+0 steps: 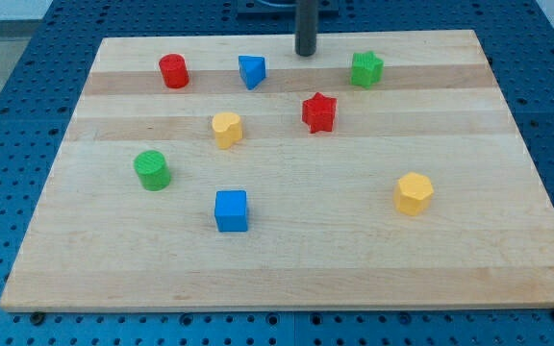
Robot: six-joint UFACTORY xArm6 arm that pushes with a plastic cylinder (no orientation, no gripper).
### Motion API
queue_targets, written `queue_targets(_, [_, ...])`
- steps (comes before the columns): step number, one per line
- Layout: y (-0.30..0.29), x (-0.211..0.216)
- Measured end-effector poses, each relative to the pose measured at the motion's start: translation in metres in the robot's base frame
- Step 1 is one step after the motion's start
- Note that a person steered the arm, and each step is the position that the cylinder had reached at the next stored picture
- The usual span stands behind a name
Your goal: Push blue triangle towards yellow heart
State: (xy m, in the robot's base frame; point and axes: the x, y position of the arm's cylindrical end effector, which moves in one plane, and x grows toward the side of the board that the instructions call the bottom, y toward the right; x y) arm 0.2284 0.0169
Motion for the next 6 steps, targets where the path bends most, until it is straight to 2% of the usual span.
queue_targets(1, [-0.004, 0.003])
queue_targets(2, [-0.032, 0.026])
queue_targets(6, [-0.072, 0.043])
